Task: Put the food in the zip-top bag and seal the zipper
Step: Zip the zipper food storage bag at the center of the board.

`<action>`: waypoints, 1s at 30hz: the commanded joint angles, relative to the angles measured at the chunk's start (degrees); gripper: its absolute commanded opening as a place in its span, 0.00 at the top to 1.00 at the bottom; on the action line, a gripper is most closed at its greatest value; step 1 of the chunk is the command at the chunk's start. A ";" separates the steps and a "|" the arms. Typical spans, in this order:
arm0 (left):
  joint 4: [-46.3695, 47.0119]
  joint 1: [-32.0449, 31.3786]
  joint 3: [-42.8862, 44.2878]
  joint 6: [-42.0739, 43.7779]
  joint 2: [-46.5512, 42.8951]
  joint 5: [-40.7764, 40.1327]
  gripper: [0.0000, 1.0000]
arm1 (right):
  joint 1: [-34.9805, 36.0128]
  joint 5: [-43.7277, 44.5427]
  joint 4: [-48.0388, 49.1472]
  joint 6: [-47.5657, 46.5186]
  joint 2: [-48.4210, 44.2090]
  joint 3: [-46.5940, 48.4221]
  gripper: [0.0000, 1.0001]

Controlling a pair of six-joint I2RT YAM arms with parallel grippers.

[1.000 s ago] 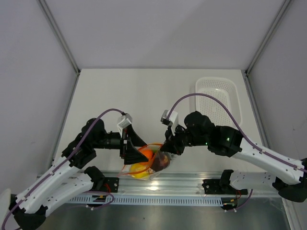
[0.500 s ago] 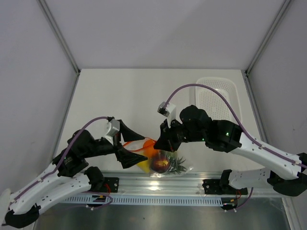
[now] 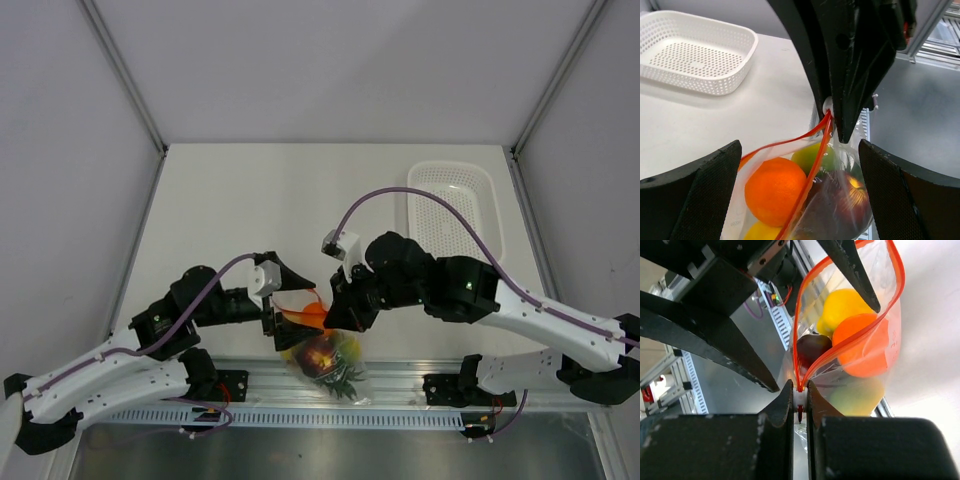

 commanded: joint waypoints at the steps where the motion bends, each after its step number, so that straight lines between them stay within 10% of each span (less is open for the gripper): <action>1: 2.99 -0.41 1.59 4.90 0.17 5.82 0.01 | 0.95 -1.52 -0.29 -1.72 -1.61 1.88 1.00; 11: -0.80 -0.41 6.33 5.61 5.00 24.81 0.02 | 1.57 -7.23 0.15 -5.85 -6.26 -2.60 1.00; 30: 3.60 -0.41 8.53 0.77 17.05 31.31 0.10 | 3.59 -10.22 -0.03 -9.54 -5.74 -3.31 1.00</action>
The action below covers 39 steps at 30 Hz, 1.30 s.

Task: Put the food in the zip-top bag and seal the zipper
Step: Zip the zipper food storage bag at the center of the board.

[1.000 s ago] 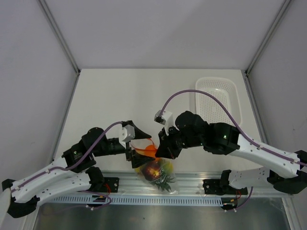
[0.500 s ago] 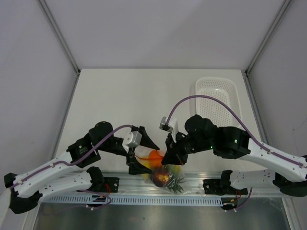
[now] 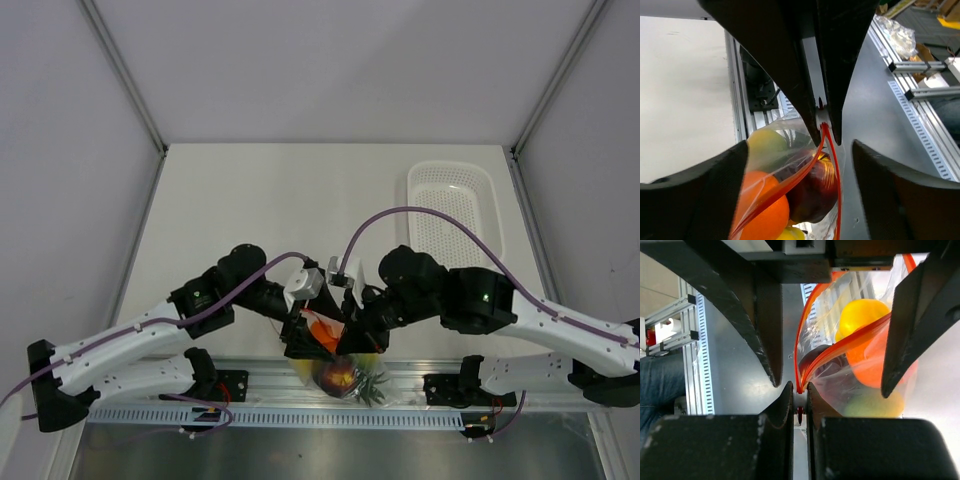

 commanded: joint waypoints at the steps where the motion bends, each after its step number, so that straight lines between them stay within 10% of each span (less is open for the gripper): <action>1: 1.18 -0.30 2.15 -0.08 1.33 4.52 0.20 | 0.36 -0.48 1.26 -1.17 -1.11 0.52 1.00; 10: 0.73 -0.12 -3.56 -4.65 0.55 5.68 0.81 | 0.36 5.32 2.31 -0.65 -4.97 -0.53 1.00; 14: 0.91 -0.12 -5.23 -7.80 -2.26 1.02 0.90 | 0.36 7.87 2.58 0.76 -5.68 -1.67 1.00; 20: -2.52 -0.04 -4.79 -12.02 -5.08 -6.98 0.99 | 0.36 18.84 1.87 5.67 -4.98 -3.35 0.01; 32: -0.94 0.14 -10.15 -17.82 -15.01 -15.77 0.99 | -4.39 19.05 16.63 11.40 -12.18 -15.65 0.01; 39: 2.05 0.14 -12.44 -20.21 -17.03 -15.42 0.99 | -5.71 2.90 31.64 10.70 -13.77 -22.06 0.33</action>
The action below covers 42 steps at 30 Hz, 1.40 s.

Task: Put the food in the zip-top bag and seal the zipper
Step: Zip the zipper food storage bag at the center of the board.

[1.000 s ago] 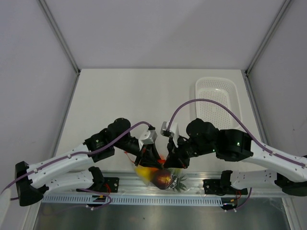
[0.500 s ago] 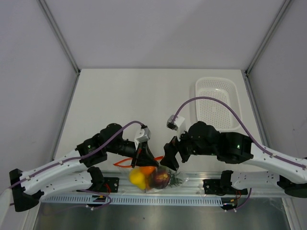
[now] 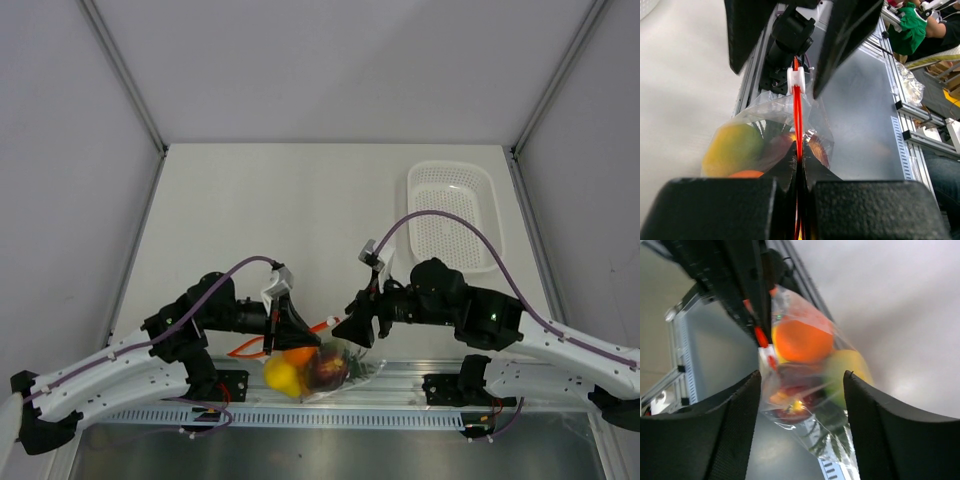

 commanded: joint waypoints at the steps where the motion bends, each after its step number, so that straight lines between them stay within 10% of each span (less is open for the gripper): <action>1: 4.13 0.07 0.09 -2.83 -0.60 -1.09 0.99 | -0.03 -10.59 11.95 -0.19 -0.76 -2.09 0.34; 10: 5.71 0.07 -0.44 -4.06 -1.30 -1.62 0.99 | 0.06 -14.56 14.33 -0.72 0.20 -4.03 0.64; 20: 5.80 0.07 -0.18 -4.06 -1.92 -1.70 1.00 | 0.06 -12.98 14.86 -0.54 0.64 -6.32 0.66; 24: 6.32 0.07 -0.53 -4.07 -1.57 -0.48 0.99 | -0.03 -10.08 15.30 -0.10 0.47 -6.23 0.99; 28: 4.40 0.16 0.61 -3.01 -1.65 -0.21 0.99 | -0.03 -6.74 16.09 1.91 -0.23 -6.49 1.00; 34: 4.74 0.16 2.10 -5.11 -4.29 -3.01 0.36 | 1.02 -5.94 17.32 2.09 -0.41 -8.07 1.00; 42: 7.81 0.16 4.22 -7.14 -3.32 -7.68 0.29 | 3.49 -7.09 18.37 1.13 1.17 -7.63 1.00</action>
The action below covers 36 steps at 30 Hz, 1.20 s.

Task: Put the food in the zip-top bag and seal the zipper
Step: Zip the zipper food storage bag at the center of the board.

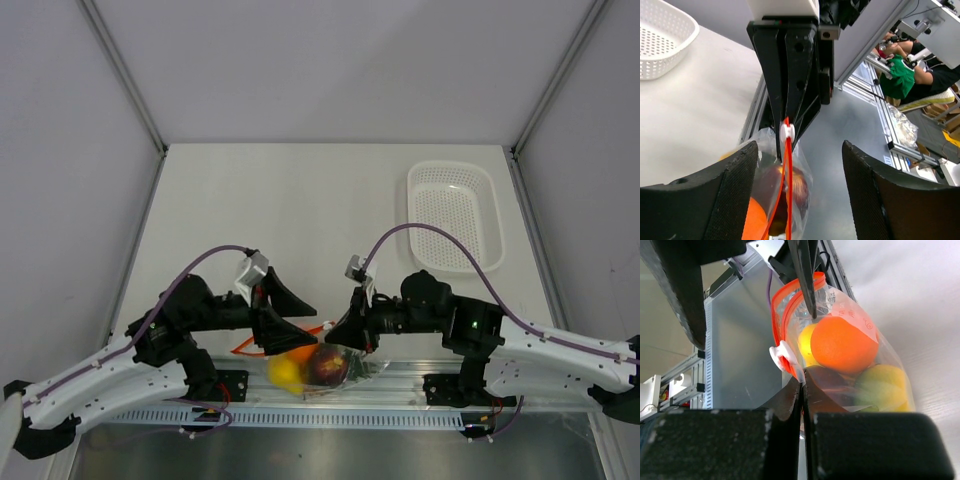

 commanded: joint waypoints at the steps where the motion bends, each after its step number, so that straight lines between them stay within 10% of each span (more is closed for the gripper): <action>1: 4.08 0.16 2.29 -1.54 1.64 -2.06 0.30 | 0.67 -0.05 3.12 -0.45 0.47 1.06 1.00; 8: 5.93 0.16 2.13 -0.23 4.81 -0.57 0.50 | 1.02 0.65 2.59 0.08 -0.32 1.59 1.00; 17: 11.56 0.16 0.09 -0.40 4.72 1.37 0.43 | 1.02 1.00 2.33 0.70 0.38 2.38 1.00; 36: 10.33 0.16 -1.48 -0.49 5.25 2.24 0.74 | 1.02 2.23 1.98 1.22 2.76 5.55 1.00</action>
